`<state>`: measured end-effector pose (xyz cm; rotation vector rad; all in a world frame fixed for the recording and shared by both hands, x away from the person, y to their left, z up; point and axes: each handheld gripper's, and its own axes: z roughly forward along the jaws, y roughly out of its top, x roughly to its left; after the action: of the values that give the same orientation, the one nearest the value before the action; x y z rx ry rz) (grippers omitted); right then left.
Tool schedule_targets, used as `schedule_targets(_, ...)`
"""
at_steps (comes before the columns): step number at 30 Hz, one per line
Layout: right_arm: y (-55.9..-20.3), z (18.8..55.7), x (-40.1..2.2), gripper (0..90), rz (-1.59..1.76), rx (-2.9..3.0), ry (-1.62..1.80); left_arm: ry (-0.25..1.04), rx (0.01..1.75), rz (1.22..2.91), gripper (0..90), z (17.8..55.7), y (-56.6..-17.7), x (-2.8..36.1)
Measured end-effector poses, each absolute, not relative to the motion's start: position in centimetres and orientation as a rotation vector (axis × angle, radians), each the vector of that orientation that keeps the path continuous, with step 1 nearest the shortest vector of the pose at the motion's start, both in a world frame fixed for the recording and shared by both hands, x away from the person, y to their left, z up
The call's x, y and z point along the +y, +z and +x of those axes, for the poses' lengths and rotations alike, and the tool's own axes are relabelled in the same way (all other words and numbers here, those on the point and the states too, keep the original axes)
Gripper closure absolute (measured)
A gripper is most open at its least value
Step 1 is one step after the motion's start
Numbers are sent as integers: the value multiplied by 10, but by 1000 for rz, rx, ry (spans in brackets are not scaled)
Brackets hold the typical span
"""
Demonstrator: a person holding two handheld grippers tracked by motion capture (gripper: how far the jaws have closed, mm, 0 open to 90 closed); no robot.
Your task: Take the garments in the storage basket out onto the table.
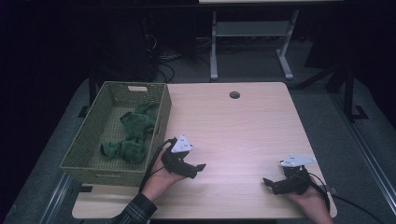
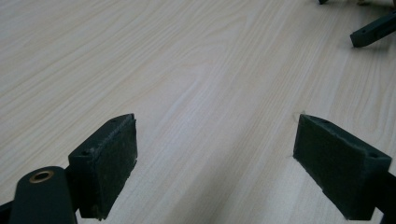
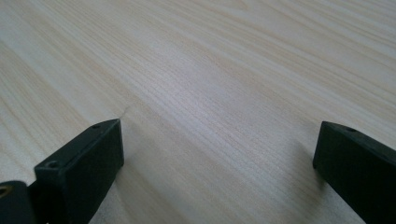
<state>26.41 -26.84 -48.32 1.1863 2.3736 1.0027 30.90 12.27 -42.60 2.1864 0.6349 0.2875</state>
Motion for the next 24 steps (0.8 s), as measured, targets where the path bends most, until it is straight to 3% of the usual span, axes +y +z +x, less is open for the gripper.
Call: schedule_targets(24,-483,264,-267,15,1189,2374,1003,255,598,2168,131,315,-397,123)
